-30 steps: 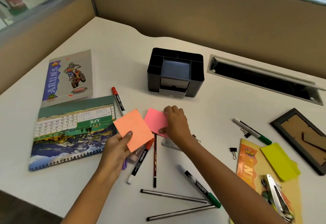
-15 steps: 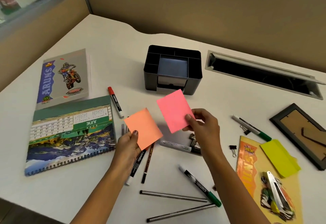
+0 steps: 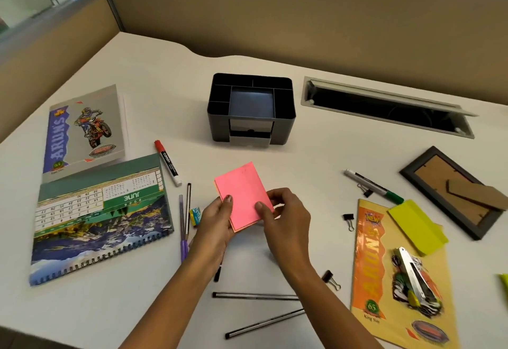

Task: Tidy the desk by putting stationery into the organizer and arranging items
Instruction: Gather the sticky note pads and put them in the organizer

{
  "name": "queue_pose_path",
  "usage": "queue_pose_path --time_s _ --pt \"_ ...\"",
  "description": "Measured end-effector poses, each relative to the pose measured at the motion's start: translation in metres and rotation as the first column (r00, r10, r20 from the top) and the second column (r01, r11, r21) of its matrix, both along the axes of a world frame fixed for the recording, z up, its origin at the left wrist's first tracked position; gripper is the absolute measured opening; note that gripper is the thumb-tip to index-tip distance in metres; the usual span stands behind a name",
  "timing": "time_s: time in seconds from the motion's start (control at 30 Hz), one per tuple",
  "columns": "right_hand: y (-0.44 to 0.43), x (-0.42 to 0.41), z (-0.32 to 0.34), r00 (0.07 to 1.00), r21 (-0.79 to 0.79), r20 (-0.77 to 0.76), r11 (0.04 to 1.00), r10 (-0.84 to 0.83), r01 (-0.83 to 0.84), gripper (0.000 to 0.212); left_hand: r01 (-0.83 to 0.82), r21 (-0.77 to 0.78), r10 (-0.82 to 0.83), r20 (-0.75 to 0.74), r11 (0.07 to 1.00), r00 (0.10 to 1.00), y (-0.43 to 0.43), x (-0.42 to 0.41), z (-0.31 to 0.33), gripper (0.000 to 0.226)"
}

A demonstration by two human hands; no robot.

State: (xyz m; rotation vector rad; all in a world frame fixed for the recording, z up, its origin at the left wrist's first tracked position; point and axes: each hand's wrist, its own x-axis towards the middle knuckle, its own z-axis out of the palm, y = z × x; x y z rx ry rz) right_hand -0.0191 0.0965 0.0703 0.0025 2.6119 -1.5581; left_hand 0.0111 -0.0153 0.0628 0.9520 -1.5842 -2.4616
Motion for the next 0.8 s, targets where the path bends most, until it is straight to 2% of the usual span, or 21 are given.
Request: queue_pose_path --time_s 0.07,0.13,0.2,0.27,0.4,0.5,0.63,0.7,0.8 --pt "0.002 0.002 -0.003 0.999 0.093 -0.031 0.996 0.013 -0.010 0.030 0.026 -0.091 -0.025 0.014 0.995 1.000 0.002 0.000 -0.004 0.020" --pt "0.006 0.001 -0.004 1.000 0.031 0.002 0.999 0.025 -0.025 0.040 0.062 -0.231 -0.063 0.005 0.971 0.998 0.007 0.000 -0.010 0.019" --pt "0.011 -0.001 -0.004 0.997 -0.069 0.027 0.995 0.069 -0.067 0.036 0.102 -0.406 -0.115 -0.006 0.908 0.993 0.013 0.002 -0.013 0.019" --pt "0.015 0.001 -0.005 0.994 -0.091 -0.008 0.989 0.113 -0.113 0.027 0.121 -0.515 -0.157 -0.027 0.848 0.987 0.020 0.006 -0.014 0.017" --pt "0.019 0.016 -0.018 0.989 -0.112 -0.048 0.983 0.142 -0.147 0.041 0.091 -0.569 -0.138 -0.040 0.817 0.990 0.025 0.023 -0.028 0.026" --pt "0.021 0.025 -0.033 0.989 -0.102 -0.077 0.985 0.128 -0.136 0.048 0.084 -0.621 -0.131 -0.031 0.779 0.991 0.025 0.033 -0.038 0.017" --pt "0.024 0.029 -0.045 0.986 -0.105 -0.085 0.983 0.143 -0.152 0.050 0.123 -0.661 -0.162 0.002 0.740 0.987 0.026 0.043 -0.043 0.019" --pt "0.027 0.029 -0.046 0.980 -0.102 -0.112 0.979 0.167 -0.178 0.047 0.125 -0.667 -0.157 0.012 0.734 0.988 0.027 0.044 -0.045 0.023" --pt "0.034 0.024 -0.039 0.975 -0.110 -0.159 0.978 0.157 -0.175 0.030 0.108 -0.666 -0.143 0.002 0.738 0.990 0.027 0.040 -0.042 0.023"
